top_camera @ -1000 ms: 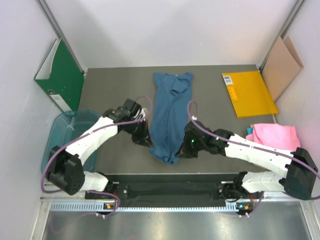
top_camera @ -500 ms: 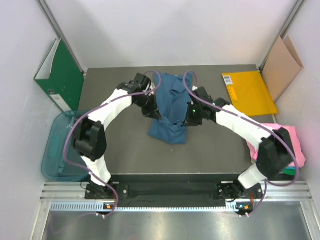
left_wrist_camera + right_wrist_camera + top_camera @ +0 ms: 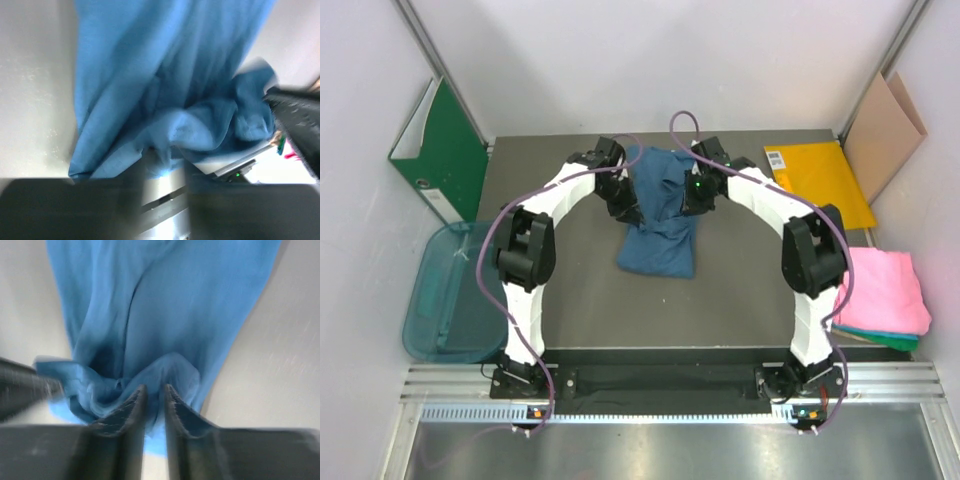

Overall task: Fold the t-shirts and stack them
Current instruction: Fold the folded rectangular tshirt in 1/3 of the way

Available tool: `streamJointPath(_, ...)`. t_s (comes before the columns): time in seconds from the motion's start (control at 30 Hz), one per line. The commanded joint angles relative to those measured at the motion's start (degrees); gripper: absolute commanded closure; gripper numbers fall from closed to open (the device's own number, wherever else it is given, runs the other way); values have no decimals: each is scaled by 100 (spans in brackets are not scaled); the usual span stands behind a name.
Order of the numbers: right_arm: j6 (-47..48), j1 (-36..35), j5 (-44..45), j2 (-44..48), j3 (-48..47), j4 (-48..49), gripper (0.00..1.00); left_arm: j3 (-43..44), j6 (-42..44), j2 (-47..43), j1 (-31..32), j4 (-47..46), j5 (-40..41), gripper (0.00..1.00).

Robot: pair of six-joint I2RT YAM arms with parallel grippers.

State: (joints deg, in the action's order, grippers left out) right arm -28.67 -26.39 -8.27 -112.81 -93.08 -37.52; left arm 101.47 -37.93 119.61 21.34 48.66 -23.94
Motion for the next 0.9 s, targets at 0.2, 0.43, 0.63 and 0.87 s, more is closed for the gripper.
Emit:
streamJointPath(0.2, 230, 205, 1178, 634, -301, 314, 9, 76, 180, -701, -332, -14, 452, 1)
streamJointPath(0.43, -51, 301, 249, 1525, 1273, 332, 6, -1339, 286, -1343, -333, -418, 408, 1)
streamJointPath(0.63, -437, 275, -692, 1728, 2627, 1202, 52, -1885, 357, -1380, -333, -1024, 128, 99)
streamJointPath(0.87, -473, 249, -869, 1526, 2488, 1212, 91, -1218, 550, -809, -236, -947, -58, 100)
